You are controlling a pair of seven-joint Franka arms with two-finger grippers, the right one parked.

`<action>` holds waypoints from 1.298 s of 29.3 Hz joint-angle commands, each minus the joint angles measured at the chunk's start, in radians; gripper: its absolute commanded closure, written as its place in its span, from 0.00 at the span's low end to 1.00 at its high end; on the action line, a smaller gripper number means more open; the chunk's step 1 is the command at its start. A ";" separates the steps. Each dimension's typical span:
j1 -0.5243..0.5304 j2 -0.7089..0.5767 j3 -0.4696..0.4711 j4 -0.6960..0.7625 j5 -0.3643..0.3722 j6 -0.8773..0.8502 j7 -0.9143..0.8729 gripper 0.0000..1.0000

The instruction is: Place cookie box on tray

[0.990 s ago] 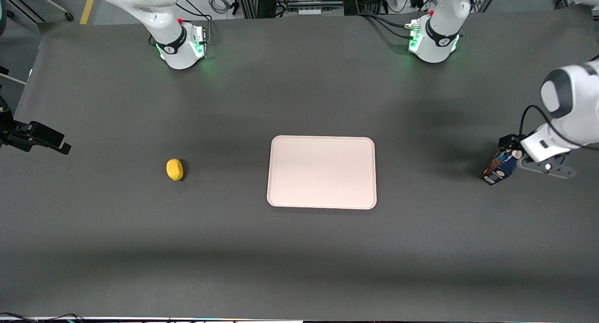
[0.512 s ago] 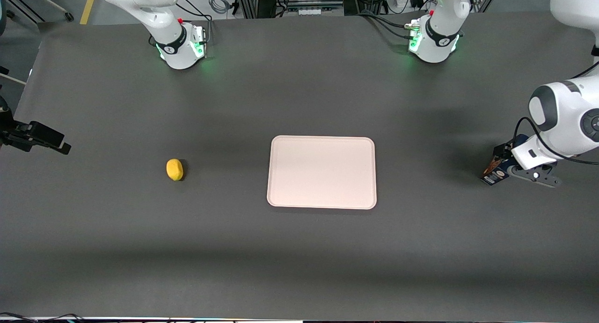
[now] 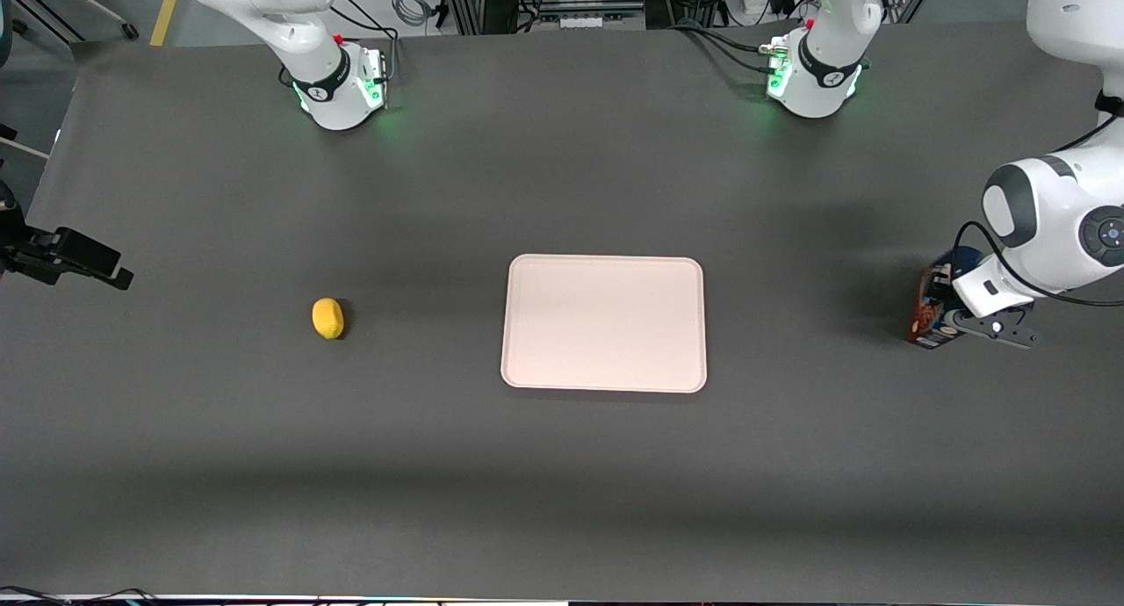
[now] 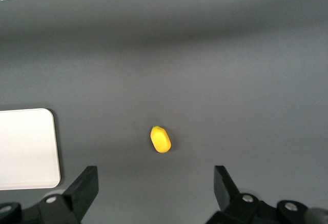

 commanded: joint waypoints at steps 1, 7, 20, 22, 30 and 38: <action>0.001 -0.026 -0.001 0.022 -0.043 -0.062 0.019 0.91; 0.000 -0.056 -0.006 0.161 -0.053 -0.270 -0.015 0.90; -0.005 -0.099 -0.188 0.583 -0.068 -0.827 -0.434 0.90; -0.004 -0.099 -0.256 0.614 -0.074 -0.861 -0.579 0.90; -0.007 -0.060 -0.507 0.622 -0.103 -0.777 -0.935 0.90; -0.025 0.088 -0.645 0.617 -0.080 -0.562 -1.075 0.90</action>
